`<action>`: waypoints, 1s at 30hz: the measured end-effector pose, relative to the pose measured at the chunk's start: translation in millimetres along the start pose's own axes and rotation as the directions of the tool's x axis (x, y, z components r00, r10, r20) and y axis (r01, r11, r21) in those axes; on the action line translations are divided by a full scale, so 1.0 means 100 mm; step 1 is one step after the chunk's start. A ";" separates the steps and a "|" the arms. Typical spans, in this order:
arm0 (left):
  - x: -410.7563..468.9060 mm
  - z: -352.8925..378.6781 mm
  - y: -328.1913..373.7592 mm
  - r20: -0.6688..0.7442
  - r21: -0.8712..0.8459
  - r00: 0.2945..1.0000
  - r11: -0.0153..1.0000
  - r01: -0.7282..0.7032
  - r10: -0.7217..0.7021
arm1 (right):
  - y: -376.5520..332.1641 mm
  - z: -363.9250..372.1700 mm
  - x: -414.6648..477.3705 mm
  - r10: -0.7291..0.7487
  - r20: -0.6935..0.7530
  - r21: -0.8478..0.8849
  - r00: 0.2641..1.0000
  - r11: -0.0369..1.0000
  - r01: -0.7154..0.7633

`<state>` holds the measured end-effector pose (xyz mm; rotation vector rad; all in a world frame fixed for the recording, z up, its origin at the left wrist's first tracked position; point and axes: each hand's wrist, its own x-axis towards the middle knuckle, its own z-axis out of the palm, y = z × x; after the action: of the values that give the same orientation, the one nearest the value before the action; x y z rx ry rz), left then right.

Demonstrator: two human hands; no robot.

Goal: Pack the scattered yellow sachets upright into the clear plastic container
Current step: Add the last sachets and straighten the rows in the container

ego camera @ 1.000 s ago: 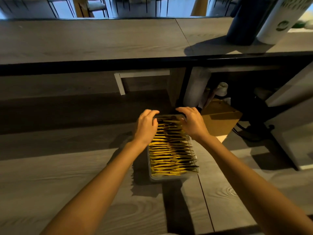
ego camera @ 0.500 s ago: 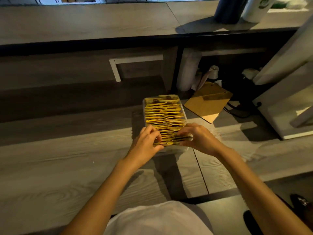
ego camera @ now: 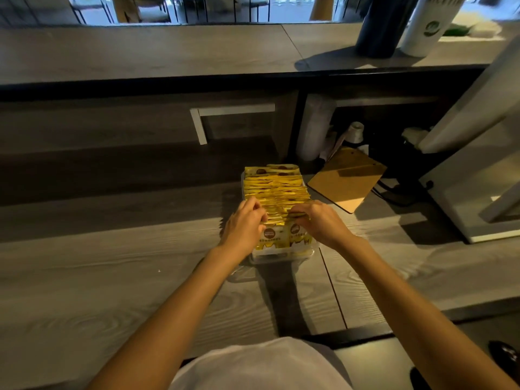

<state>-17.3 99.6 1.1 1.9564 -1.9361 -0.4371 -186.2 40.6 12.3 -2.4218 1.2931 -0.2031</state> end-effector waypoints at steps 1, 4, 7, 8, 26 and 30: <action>0.02 -0.01 0.00 0.010 0.002 1.000 1.000 0.005 -0.005 | 0.00 0.00 0.03 -0.002 0.006 -0.005 1.000 1.000 0.002; 0.04 -0.01 -0.01 0.023 0.006 1.000 1.000 0.001 -0.001 | 0.01 0.00 0.05 -0.010 0.026 -0.003 1.000 1.000 0.010; 0.01 0.00 -0.01 0.012 -0.007 1.000 1.000 -0.013 0.013 | 0.02 -0.03 0.03 -0.020 0.049 0.037 0.999 0.999 0.018; -0.01 0.00 -0.01 0.011 -0.021 1.000 1.000 -0.018 0.018 | 0.03 -0.04 0.02 -0.023 0.064 0.052 0.998 0.998 0.020; 0.02 -0.12 0.00 0.246 -0.087 0.963 0.992 -0.089 0.108 | 0.10 -0.10 -0.01 -0.097 0.331 -0.036 0.939 0.993 0.116; 0.04 -0.11 -0.01 0.285 -0.152 0.955 0.988 -0.038 0.080 | 0.11 -0.07 -0.03 -0.110 0.316 -0.036 0.942 0.991 0.128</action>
<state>-11.5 96.3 10.9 1.8187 -2.0638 -0.8659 -197.9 35.8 14.6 -2.4558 1.0246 0.1833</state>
